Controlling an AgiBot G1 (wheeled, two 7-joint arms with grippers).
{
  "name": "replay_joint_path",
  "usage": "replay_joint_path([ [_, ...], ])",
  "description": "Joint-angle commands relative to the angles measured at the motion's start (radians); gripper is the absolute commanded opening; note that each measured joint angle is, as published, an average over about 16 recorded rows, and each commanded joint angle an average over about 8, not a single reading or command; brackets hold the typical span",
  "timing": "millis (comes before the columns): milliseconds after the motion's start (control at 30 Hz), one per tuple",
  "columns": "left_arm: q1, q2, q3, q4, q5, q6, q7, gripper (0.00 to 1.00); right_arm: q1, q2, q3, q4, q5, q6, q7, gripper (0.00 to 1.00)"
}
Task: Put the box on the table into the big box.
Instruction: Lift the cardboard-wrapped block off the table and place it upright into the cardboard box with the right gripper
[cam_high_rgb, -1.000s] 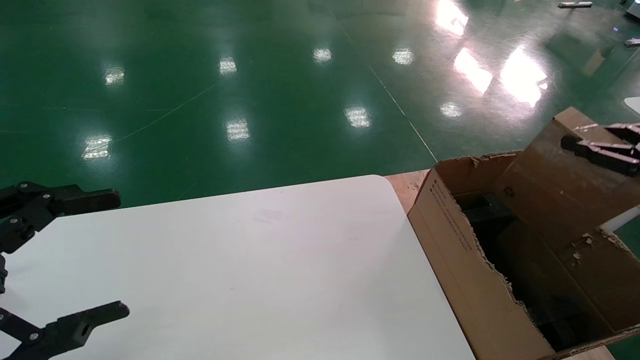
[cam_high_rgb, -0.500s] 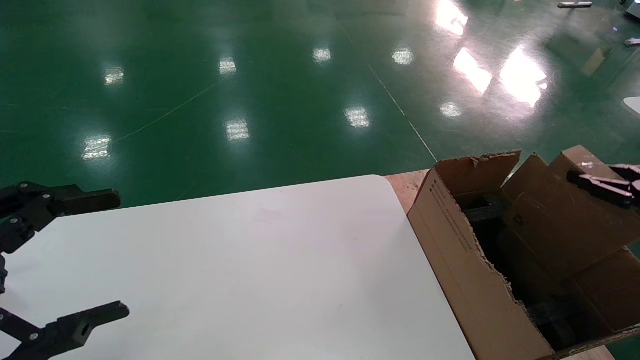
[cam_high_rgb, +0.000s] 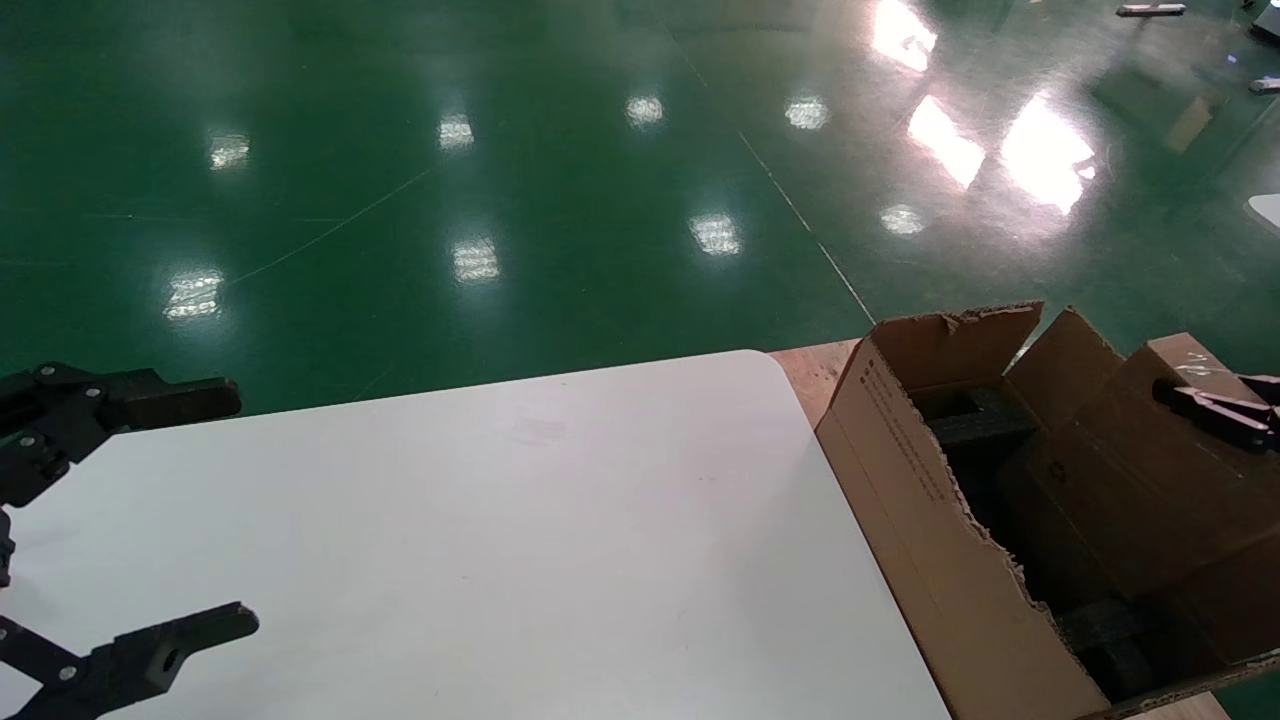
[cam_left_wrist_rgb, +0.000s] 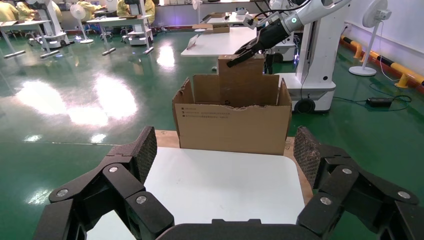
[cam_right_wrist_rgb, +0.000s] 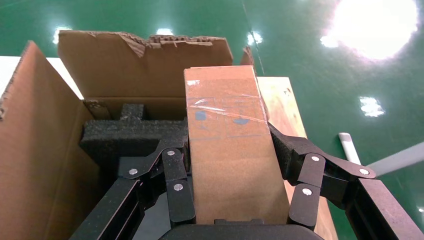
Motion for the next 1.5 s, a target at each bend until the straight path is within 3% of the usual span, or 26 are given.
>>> replay_joint_path([
  [33, 0.0, 0.0, 0.0, 0.0, 0.0, 0.0, 0.0, 1.0, -0.008, 0.005, -0.016, 0.019, 0.041, 0.022, -0.029, 0.0],
  [433, 0.0, 0.0, 0.001, 0.0, -0.001, 0.0, 0.0, 1.0, -0.045, 0.0, -0.094, 0.082, 0.203, 0.101, -0.162, 0.0],
  [900, 0.0, -0.001, 0.002, 0.0, -0.001, -0.001, 0.001, 1.0, -0.077, -0.054, -0.136, 0.064, 0.31, 0.117, -0.248, 0.0],
  [1500, -0.001, -0.001, 0.003, 0.0, -0.002, -0.001, 0.001, 1.0, 0.016, -0.143, -0.069, -0.029, 0.274, 0.076, -0.287, 0.0],
])
